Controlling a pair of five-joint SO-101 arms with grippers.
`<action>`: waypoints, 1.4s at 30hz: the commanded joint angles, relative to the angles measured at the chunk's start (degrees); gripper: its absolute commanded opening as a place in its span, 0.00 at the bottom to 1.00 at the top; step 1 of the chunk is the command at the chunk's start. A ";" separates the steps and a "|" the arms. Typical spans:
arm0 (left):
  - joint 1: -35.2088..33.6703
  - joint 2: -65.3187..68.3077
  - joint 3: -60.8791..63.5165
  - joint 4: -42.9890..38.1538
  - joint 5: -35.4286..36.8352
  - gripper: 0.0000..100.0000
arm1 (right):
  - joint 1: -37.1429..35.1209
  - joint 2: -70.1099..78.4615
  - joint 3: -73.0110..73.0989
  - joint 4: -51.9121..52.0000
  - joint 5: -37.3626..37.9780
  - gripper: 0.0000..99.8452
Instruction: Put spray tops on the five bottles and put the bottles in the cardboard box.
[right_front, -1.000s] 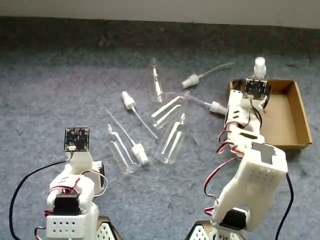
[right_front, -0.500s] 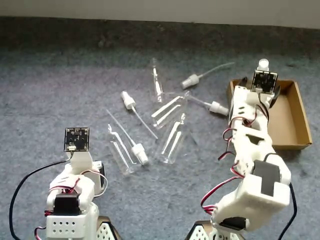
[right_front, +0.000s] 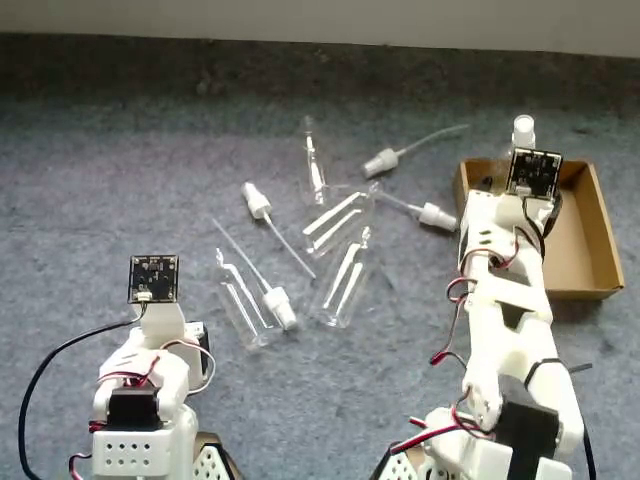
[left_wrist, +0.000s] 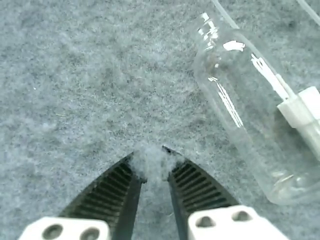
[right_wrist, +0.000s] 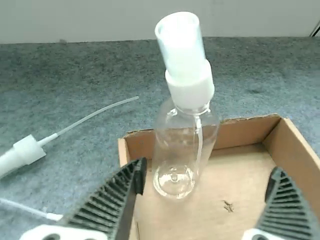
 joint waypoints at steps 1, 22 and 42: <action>-0.22 -0.40 1.27 -0.97 -0.26 0.01 | 0.13 -8.92 2.15 5.58 -0.18 0.33; 3.30 -0.40 -1.19 4.84 -0.53 0.01 | -6.46 -46.99 4.88 58.15 5.01 0.33; 3.38 -0.40 -1.19 5.10 -0.53 0.01 | -31.08 -36.79 -20.62 82.33 -16.26 0.33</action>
